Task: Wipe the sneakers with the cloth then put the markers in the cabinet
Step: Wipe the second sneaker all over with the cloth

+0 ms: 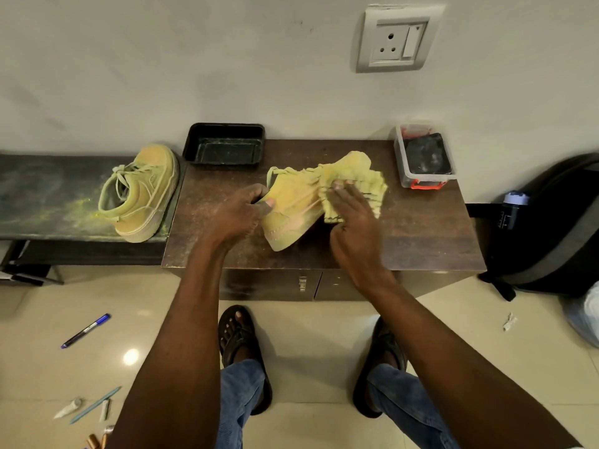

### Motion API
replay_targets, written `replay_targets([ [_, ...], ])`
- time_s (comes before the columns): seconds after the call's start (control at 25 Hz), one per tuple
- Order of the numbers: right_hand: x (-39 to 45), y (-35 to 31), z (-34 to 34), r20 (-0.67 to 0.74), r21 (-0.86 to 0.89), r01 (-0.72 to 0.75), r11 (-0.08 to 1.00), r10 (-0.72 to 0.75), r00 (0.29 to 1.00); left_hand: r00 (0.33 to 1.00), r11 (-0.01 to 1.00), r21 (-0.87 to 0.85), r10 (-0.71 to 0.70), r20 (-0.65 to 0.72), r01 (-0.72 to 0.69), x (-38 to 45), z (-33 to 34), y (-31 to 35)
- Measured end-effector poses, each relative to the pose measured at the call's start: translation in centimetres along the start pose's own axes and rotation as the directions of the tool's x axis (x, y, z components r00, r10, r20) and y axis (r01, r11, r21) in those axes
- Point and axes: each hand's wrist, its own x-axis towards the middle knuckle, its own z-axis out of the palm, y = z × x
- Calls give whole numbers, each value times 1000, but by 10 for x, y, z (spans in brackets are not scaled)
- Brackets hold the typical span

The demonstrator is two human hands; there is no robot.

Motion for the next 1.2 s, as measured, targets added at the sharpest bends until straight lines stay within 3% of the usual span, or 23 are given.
replay_targets([
  [0.08,-18,-27,12,184,-31,328,944,-317,930,1000,999,-24,25,4,-25,-1,-1,1],
  [0.16,-17,-25,13,252,-55,486,872,-459,852,999,999,-44,33,20,-32,-2,-4,1],
  [0.2,-9,-14,11,205,-80,410,909,-387,899,999,998,-53,29,32,-27,-3,-5,0],
  [0.24,-1,-2,7,118,-90,235,968,-224,967,999,998,-61,24,42,-21,-3,-6,-1],
  [0.28,4,7,3,29,-63,59,996,-58,998,998,998,-68,22,54,-18,-3,-6,-2],
  [0.32,4,9,2,-10,-31,-21,999,21,1000,998,998,-67,20,63,-15,-2,-6,-3],
  [0.36,1,1,4,2,-20,8,1000,-8,1000,998,997,-70,21,67,-16,-2,-6,-4],
  [0.4,-5,-13,9,64,-40,127,991,-125,990,998,997,-79,20,67,-15,-2,-7,-4],
  [0.48,-20,-33,19,225,-65,442,894,-419,880,997,993,-119,18,70,-9,-2,-7,-3],
  [0.52,-17,-30,18,245,-72,509,858,-479,843,997,992,-122,17,69,-8,-2,-8,-3],
  [0.56,-10,-21,15,216,-88,473,877,-447,868,998,994,-109,15,66,-7,-3,-9,-2],
  [0.64,4,5,6,37,-70,131,989,-129,991,998,997,-76,9,54,-5,-4,-7,-1],
  [0.68,6,13,2,-33,-22,-11,1000,10,999,999,997,-75,6,54,-2,-4,-6,0],
  [0.72,5,11,3,-52,4,-48,999,49,997,998,997,-80,3,57,1,-4,-5,1],
  [0.8,-7,-16,14,42,-17,155,988,-154,987,998,993,-122,5,64,3,-4,-5,1],
  [0.88,-22,-33,25,202,-37,467,883,-451,869,998,985,-172,0,66,11,-4,-8,1],
  [0.92,-18,-29,24,232,-46,525,850,-502,833,998,985,-173,-2,65,13,-4,-9,0],
  [0.96,-11,-19,21,199,-64,487,871,-468,861,998,988,-154,-2,62,12,-5,-10,1],
  [1.04,5,9,9,20,-35,141,989,-141,990,999,994,-112,-1,54,7,-8,-8,5],
  [1.08,7,17,4,-48,12,-11,1000,12,999,998,995,-104,4,58,2,-9,-8,7],
  [1.12,7,15,3,-67,38,-67,997,69,995,998,995,-99,17,68,-10,-9,-7,9],
  [1.2,-1,-12,12,20,8,109,994,-110,994,994,993,-109,58,89,-48,-10,-6,10],
])
